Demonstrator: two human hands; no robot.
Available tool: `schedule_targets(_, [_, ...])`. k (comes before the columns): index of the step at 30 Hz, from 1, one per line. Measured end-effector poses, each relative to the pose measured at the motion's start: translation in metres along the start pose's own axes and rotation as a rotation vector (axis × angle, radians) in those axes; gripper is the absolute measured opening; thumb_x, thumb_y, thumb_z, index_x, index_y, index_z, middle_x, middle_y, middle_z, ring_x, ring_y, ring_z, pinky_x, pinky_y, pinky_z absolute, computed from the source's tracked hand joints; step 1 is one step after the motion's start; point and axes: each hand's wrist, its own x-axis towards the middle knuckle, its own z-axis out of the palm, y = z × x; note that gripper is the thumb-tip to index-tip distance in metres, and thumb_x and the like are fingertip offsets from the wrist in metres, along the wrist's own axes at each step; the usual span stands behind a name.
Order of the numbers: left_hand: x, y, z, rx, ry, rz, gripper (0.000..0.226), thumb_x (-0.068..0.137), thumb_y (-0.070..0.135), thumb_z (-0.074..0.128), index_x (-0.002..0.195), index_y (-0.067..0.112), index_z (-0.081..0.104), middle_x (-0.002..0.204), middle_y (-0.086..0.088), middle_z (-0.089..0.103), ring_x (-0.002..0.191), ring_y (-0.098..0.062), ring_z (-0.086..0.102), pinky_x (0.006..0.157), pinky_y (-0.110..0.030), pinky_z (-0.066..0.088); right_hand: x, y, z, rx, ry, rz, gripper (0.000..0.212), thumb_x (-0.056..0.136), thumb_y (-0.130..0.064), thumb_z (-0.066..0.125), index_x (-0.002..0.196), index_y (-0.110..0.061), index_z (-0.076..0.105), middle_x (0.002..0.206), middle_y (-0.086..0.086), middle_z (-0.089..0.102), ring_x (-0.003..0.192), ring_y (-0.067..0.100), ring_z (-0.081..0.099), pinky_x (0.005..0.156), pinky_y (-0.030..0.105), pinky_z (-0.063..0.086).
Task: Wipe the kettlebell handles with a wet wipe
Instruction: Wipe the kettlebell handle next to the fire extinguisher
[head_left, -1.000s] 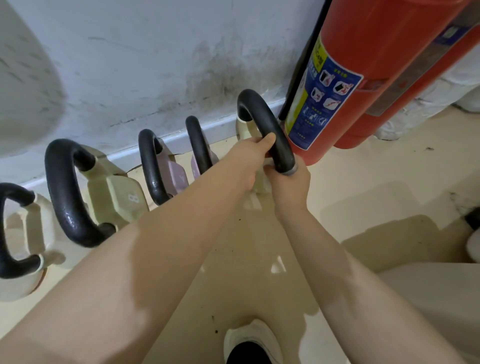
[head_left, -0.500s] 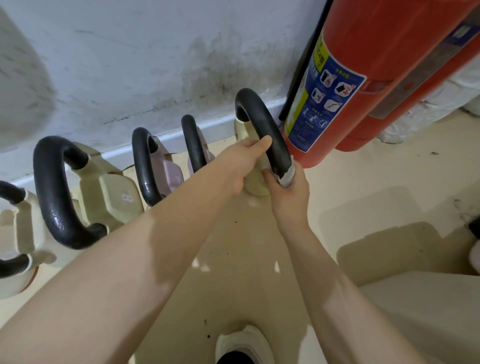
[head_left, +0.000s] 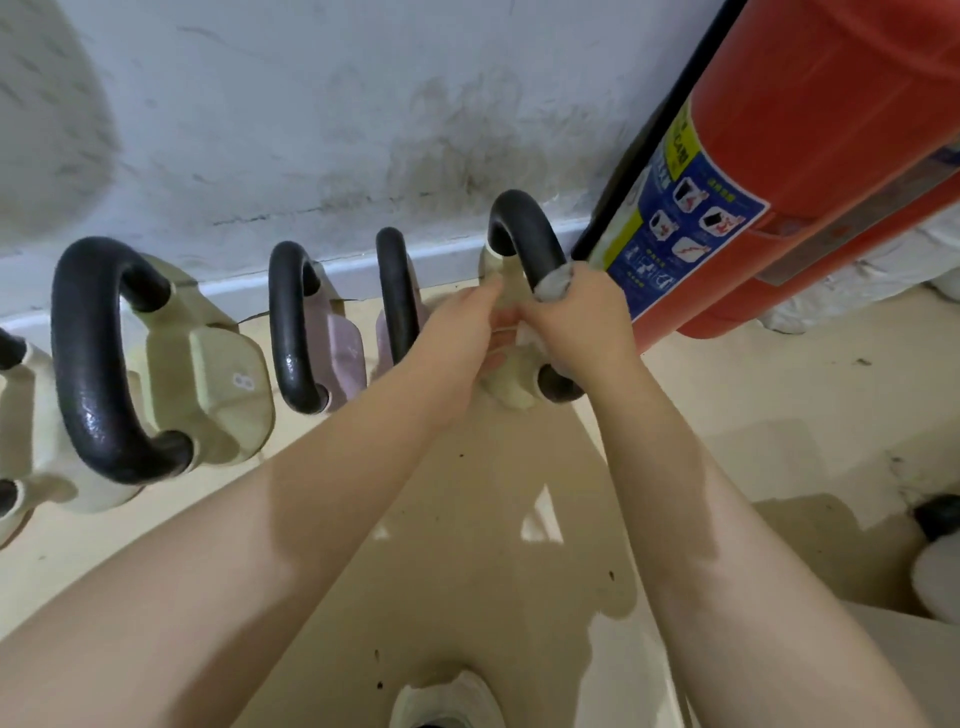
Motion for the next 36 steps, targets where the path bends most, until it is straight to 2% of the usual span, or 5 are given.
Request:
schedule_targets(8, [-0.001,-0.008,0.002,0.031,-0.028,0.039,0.023,0.096,0.022,0.041,0.113,0.012,0.053,0.098,-0.005,0.064,0.089,-0.018,0.06,0.08,-0.031,0.049,0.009,-0.003,-0.019,0.112,-0.327,0.006,0.031,0.087,-0.034,0.057,0.075,-0.005,0.062,0.072,0.012,0.066,0.07,0.023,0.063,0.076,0.04,0.052])
schedule_targets(12, [0.005,-0.008,0.011,0.086,0.035,0.064,0.012,0.094,0.021,0.044,0.094,0.014,0.054,0.084,-0.002,0.058,0.08,-0.017,0.055,0.065,-0.026,0.042,0.044,-0.015,-0.005,0.184,-0.298,0.073,0.044,0.088,-0.038,0.057,0.122,-0.013,0.048,0.117,0.011,0.059,0.108,0.026,0.057,0.096,0.04,0.046])
schedule_targets(20, [0.002,0.001,0.011,0.01,-0.119,0.148,0.022,0.093,0.005,0.042,0.085,0.009,0.062,0.072,0.0,0.065,0.067,-0.01,0.061,0.067,-0.018,0.049,0.022,0.025,-0.009,-0.046,-0.288,-0.613,0.055,0.093,-0.047,0.035,0.131,-0.012,0.052,0.155,0.01,0.022,0.145,0.021,0.011,0.116,0.017,0.007])
schedule_targets(28, [-0.006,0.007,0.011,-0.019,-0.224,0.061,0.025,0.092,0.007,0.044,0.109,0.009,0.061,0.092,-0.003,0.068,0.082,-0.014,0.064,0.079,-0.027,0.041,0.042,0.014,-0.015,0.23,-0.494,-0.444,0.034,0.091,-0.048,0.035,0.09,-0.03,0.064,0.143,-0.009,0.042,0.145,0.016,0.01,0.118,0.034,0.01])
schedule_targets(36, [0.004,0.014,0.018,-0.095,-0.403,0.028,0.034,0.092,0.013,0.051,0.125,0.006,0.051,0.106,-0.009,0.065,0.095,-0.02,0.065,0.077,-0.025,0.057,0.044,-0.002,-0.012,0.554,-0.507,-0.092,0.046,0.096,-0.048,0.041,0.137,-0.03,0.044,0.148,-0.01,0.038,0.134,0.002,0.035,0.115,0.03,0.026])
